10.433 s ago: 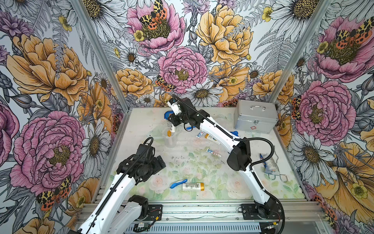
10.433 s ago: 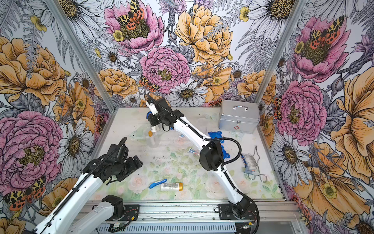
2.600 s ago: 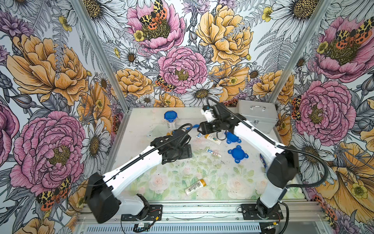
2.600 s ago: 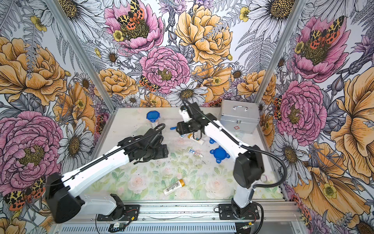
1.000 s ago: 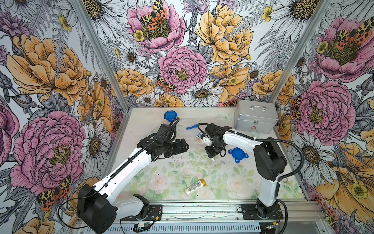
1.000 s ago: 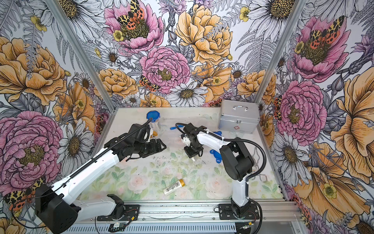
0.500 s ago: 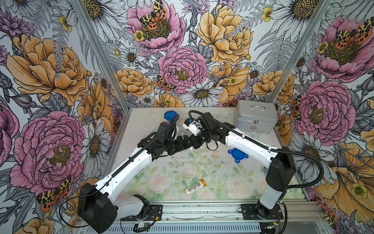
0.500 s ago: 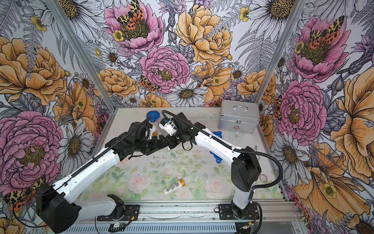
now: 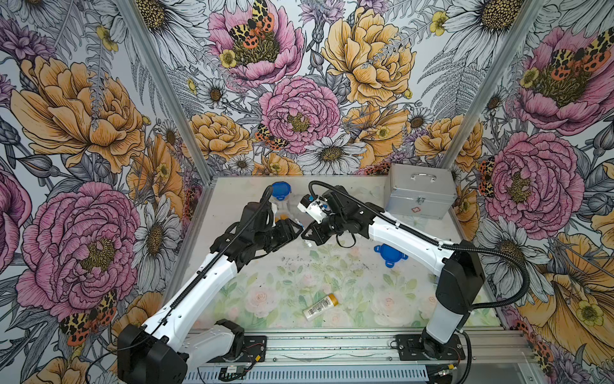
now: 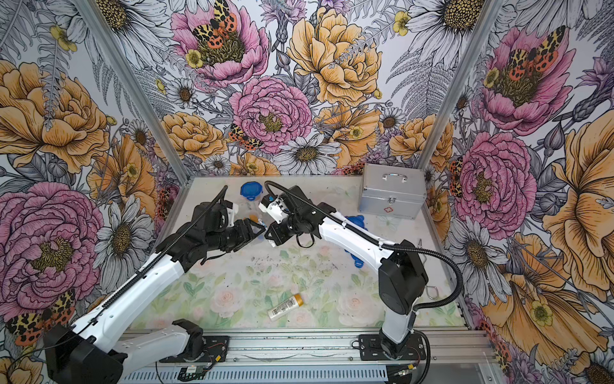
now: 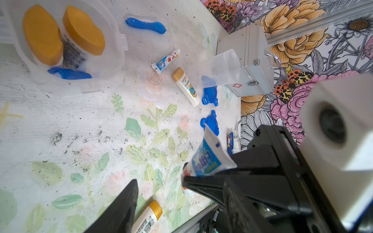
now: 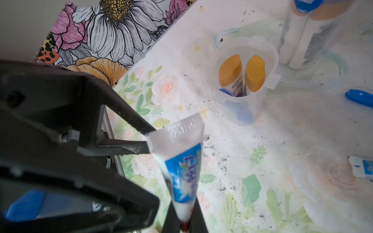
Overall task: Pack away toiletry kits
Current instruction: Pick up the toiletry item from the center of the board.
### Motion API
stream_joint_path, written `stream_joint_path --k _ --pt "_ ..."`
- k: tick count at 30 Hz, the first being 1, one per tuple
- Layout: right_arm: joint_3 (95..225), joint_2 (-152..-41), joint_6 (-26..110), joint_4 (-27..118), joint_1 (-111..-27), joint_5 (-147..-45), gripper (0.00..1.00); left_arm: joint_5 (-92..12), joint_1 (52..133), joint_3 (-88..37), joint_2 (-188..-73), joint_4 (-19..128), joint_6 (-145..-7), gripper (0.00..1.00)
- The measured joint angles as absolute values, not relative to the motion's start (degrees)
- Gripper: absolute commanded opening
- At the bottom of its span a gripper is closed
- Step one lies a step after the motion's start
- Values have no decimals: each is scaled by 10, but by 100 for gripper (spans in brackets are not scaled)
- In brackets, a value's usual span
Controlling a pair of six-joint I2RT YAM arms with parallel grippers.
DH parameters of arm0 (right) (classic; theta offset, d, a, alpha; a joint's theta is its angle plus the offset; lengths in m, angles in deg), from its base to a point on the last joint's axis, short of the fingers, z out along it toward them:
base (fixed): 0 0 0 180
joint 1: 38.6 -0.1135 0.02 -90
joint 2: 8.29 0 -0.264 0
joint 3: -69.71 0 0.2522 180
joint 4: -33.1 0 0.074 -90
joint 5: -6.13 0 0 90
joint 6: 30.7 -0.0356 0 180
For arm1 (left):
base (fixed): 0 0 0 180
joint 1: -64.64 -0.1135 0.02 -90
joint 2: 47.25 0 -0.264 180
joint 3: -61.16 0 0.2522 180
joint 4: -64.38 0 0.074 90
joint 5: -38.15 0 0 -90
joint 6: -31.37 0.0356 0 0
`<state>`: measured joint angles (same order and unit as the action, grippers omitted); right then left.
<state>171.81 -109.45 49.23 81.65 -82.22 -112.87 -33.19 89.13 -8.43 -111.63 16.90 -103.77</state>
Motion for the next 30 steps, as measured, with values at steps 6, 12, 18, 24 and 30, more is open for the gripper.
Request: stream_joint_path --k 6,12,18,24,30 --pt "1718 -1095 493 821 -830 -1131 0 -351 903 -89 -1145 178 -1040 64" --pt "1718 -1095 492 817 -833 -1131 0 -357 907 -89 -1148 196 -1052 37" --pt "1718 -1095 489 817 -837 -1128 14 -351 910 -90 -1151 213 -1047 6" --pt "1718 -1096 461 809 -837 -1118 48 -363 885 -90 -1145 184 -1020 0" --pt "1663 -1059 438 803 -830 -1092 62 -430 857 -116 -1140 139 -961 0"
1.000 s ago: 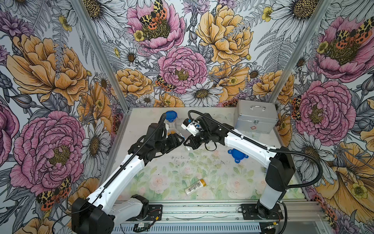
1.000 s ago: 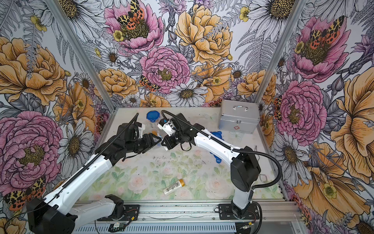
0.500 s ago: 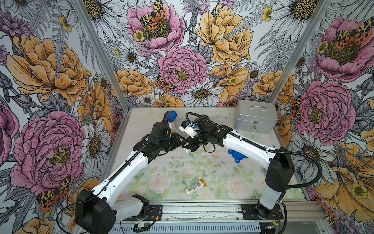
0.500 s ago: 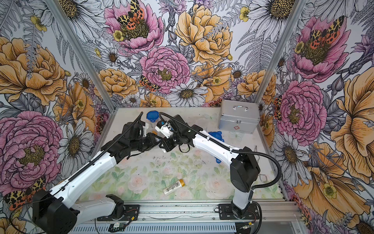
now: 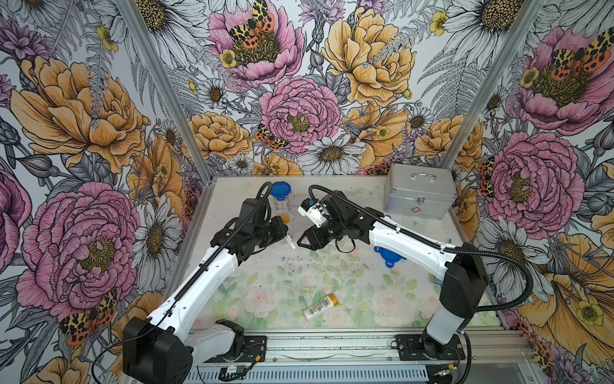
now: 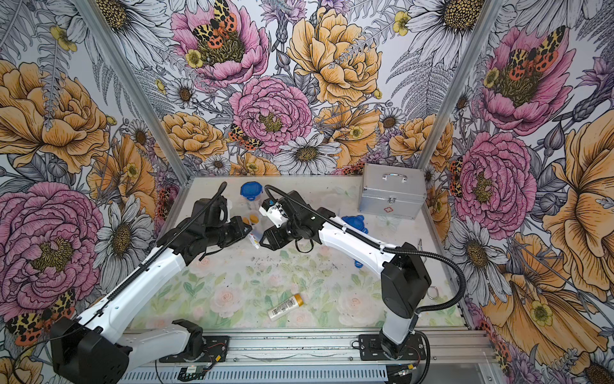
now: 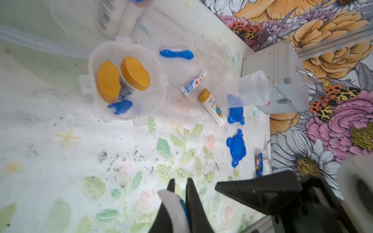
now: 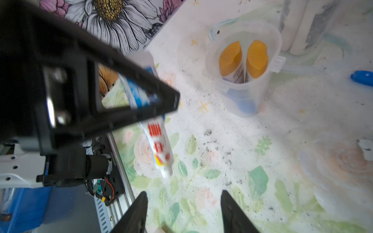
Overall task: Pack away toiletry kits
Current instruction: Pick up the toiletry item from the center of the board, then place the toiletry item into the container.
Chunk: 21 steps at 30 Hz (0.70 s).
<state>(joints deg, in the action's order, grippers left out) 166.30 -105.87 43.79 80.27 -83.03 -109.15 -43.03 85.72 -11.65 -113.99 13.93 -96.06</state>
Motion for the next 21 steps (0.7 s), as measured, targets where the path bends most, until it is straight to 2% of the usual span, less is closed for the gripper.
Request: stream_joint_path --k 9,21 --pt "1582 -975 387 804 -762 -1052 68 -569 843 -192 -1182 158 -884 0" --pt "1473 -875 303 805 -724 -1017 72 -632 843 -205 -1304 233 -854 0"
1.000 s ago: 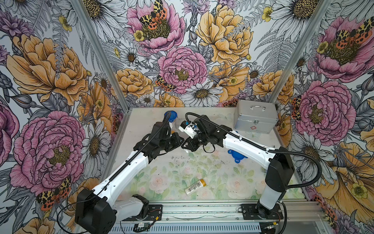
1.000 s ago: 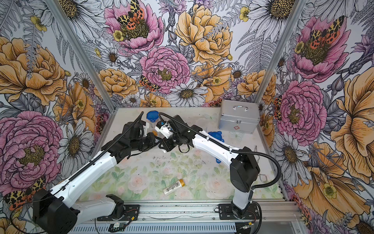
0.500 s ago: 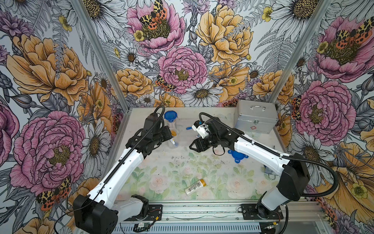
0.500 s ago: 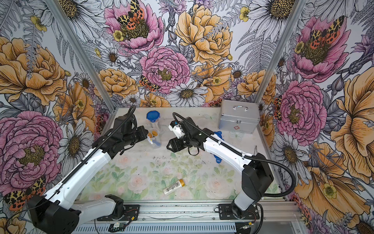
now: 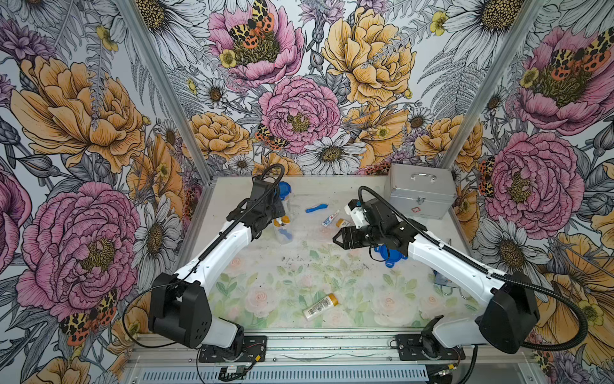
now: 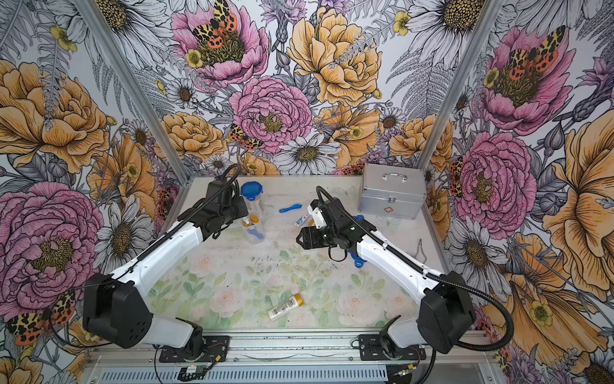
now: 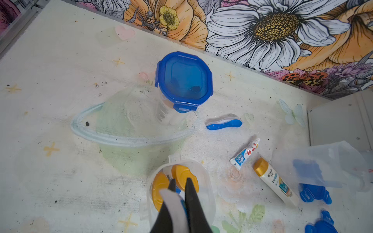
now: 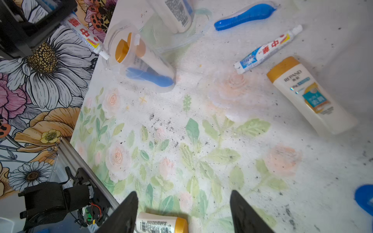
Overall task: Pack away toiletry kits
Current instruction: Place the toiletry item into the container.
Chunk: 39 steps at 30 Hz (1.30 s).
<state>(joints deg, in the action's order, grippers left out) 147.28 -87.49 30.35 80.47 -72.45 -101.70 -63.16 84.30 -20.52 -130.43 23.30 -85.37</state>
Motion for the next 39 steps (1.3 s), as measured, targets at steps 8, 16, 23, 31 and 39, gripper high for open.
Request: stream_joint_path --k 8,16,23,31,39 --pt "1424 -814 259 814 -695 -998 82 -646 861 -205 -1341 272 -851 0" --pt "1391 -774 219 871 -658 -967 99 -656 885 -185 -1346 282 -850 17" --pt "1388 -771 211 926 -634 -925 99 -660 888 -162 -1342 280 -847 55" --pt "1382 -770 212 953 -610 -906 99 -625 859 -229 -1330 165 -845 93" --pt "1382 -778 214 960 -607 -901 99 -614 831 -320 -1353 26 -860 99"
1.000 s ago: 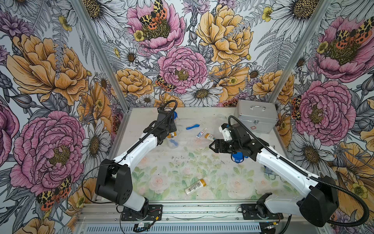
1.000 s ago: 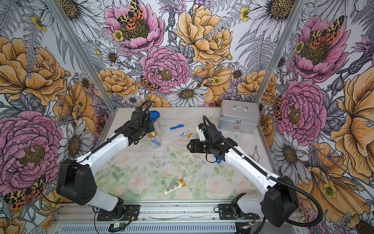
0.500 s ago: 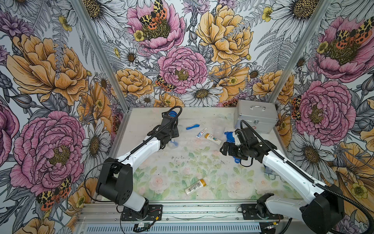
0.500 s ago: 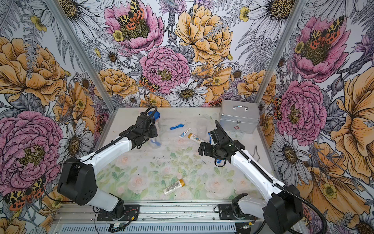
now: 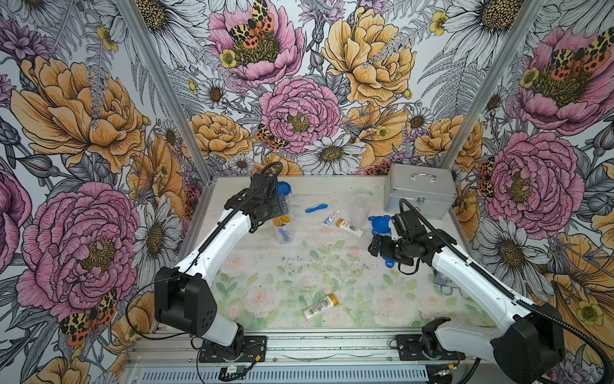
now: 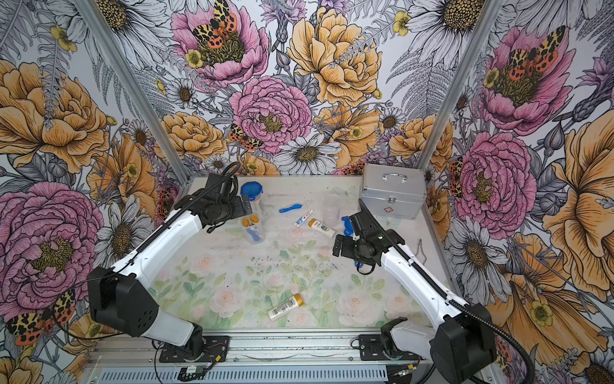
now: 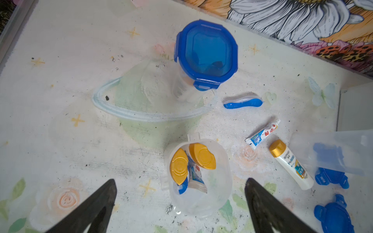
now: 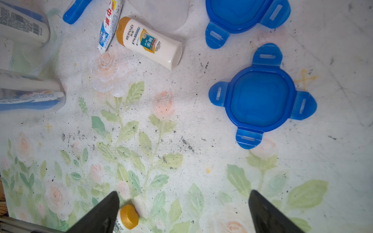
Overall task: Pack away toiletry kits
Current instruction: Place the toiletry item into the container, then move the container to the center of the board.
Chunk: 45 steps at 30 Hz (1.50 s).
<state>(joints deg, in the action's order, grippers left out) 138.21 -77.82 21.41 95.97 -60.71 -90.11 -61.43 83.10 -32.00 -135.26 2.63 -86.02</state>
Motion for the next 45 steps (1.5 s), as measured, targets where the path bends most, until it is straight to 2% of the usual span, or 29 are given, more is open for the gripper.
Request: stream_joint_path --k 10,16,19,23,31,39,45 --pt "1369 -785 219 958 -594 -894 99 -619 862 -382 -1485 -18 -884 99" --pt "1342 -758 218 964 -559 -886 99 -621 880 -392 -1510 -19 -888 98" --pt "1338 -750 218 964 -551 -885 99 -628 881 -392 -1509 -19 -891 89" --pt "1335 -744 218 964 -549 -884 99 -634 880 -391 -1509 -19 -894 66" --pt "1336 -744 218 964 -546 -884 99 -631 869 -363 -1493 -19 -888 47" --pt "1336 -744 217 966 -546 -883 99 -595 870 -344 -1473 -19 -885 44" --pt "1335 -744 209 974 -546 -878 99 -560 907 -344 -1473 -19 -875 42"
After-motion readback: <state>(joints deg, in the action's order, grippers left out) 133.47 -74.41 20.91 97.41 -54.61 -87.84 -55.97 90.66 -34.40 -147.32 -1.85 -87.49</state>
